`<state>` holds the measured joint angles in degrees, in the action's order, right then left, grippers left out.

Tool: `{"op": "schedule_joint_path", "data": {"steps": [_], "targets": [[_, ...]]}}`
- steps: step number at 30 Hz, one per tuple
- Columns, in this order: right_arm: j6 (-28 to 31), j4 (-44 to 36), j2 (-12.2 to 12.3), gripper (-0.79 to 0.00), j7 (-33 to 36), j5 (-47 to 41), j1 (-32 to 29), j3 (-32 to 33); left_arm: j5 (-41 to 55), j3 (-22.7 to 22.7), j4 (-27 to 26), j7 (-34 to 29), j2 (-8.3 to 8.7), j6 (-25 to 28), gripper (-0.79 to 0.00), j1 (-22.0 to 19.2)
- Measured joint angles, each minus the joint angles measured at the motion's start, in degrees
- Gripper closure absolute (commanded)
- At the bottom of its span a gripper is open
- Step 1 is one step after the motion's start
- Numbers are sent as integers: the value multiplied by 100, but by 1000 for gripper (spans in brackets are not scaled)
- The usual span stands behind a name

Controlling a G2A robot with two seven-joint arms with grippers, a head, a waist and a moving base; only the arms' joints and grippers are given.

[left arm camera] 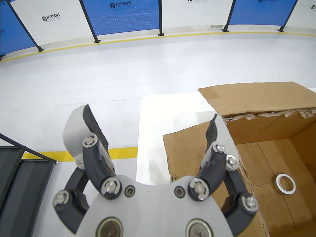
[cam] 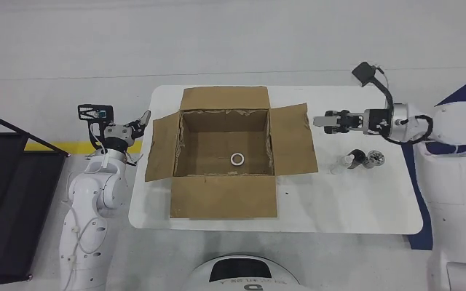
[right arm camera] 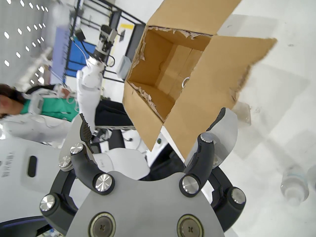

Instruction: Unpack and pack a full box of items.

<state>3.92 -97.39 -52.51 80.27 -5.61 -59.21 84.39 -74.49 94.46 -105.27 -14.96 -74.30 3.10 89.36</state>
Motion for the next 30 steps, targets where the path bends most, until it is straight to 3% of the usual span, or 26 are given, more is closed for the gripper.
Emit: {"op": "schedule_joint_path", "data": {"steps": [5, 10, 27, 30], "targets": [[400, 529, -215, -785, -149, 30, 1254, -1318, 0, 0, 0, 0, 0, 0, -785, 0], [564, 716, -432, -785, -479, 206, 2031, -2431, 0, 0, 0, 0, 0, 0, -785, 0], [556, 713, -425, -785, -462, 199, 1952, -2292, 0, 0, 0, 0, 0, 0, -785, 0], [504, 668, -484, -785, -384, 283, 1917, -2593, 0, 0, 0, 0, 0, 0, -785, 0]]}}
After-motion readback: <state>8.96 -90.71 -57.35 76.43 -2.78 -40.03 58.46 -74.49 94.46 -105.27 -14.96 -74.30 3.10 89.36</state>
